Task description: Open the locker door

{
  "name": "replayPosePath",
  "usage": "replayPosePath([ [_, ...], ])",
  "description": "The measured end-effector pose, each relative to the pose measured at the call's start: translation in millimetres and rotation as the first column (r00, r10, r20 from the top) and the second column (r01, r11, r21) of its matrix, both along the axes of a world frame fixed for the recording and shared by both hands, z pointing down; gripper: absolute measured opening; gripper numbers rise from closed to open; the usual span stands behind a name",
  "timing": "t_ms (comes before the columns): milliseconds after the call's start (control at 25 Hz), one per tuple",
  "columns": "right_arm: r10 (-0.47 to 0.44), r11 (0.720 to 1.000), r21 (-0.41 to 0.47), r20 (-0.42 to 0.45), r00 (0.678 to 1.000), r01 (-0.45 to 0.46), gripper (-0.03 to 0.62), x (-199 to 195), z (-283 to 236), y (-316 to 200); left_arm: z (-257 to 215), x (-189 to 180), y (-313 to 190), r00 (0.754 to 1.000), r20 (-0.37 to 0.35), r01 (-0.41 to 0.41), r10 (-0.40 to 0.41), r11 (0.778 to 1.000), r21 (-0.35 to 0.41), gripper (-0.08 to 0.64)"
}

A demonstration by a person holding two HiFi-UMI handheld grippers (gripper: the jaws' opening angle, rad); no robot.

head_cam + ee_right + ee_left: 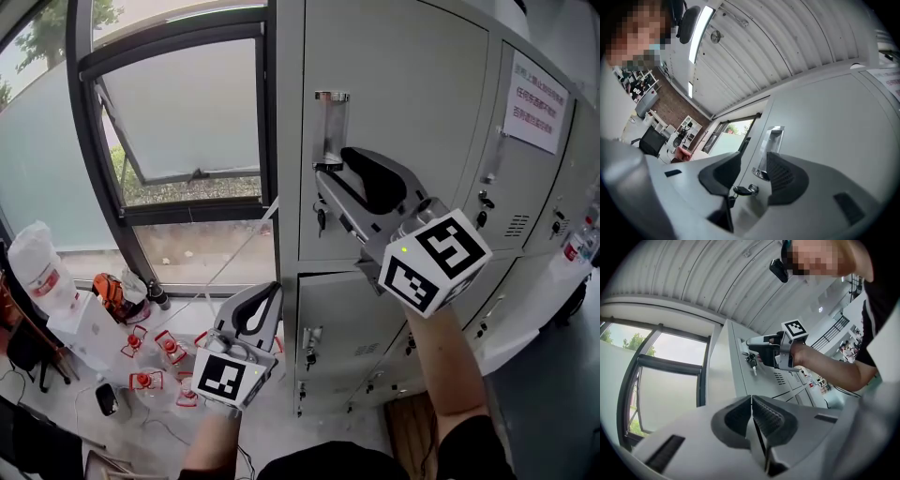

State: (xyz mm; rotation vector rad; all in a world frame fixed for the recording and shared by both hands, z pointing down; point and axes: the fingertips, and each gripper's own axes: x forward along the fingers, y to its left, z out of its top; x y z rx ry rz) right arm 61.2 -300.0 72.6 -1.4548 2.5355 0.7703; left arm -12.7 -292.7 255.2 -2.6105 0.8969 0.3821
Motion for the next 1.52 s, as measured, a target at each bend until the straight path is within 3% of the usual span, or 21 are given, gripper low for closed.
replayPosePath([
  [480,0.068,0.993,-0.094,-0.070,0.995,-0.074,0.164,-10,-8,-24,7,-13,7,0.999,-0.011,-0.036,0.036,0.999,-0.007,0.023],
  [680,0.091,0.989,-0.114,-0.053,0.994,-0.097,0.164,-12,-10,-27,9,-20,10,0.999,-0.017,-0.044,0.043,0.999,-0.010,0.023],
  [1240,-0.019,0.984,-0.175,0.142,0.990,0.044,0.146,-7,-13,-26,20,-27,17,0.998,-0.014,-0.056,0.056,0.998,-0.035,0.023],
  [1520,-0.087,0.976,-0.183,0.176,0.981,0.119,0.110,-4,-14,-11,26,-34,18,0.999,-0.019,-0.046,0.045,0.997,-0.057,0.023],
])
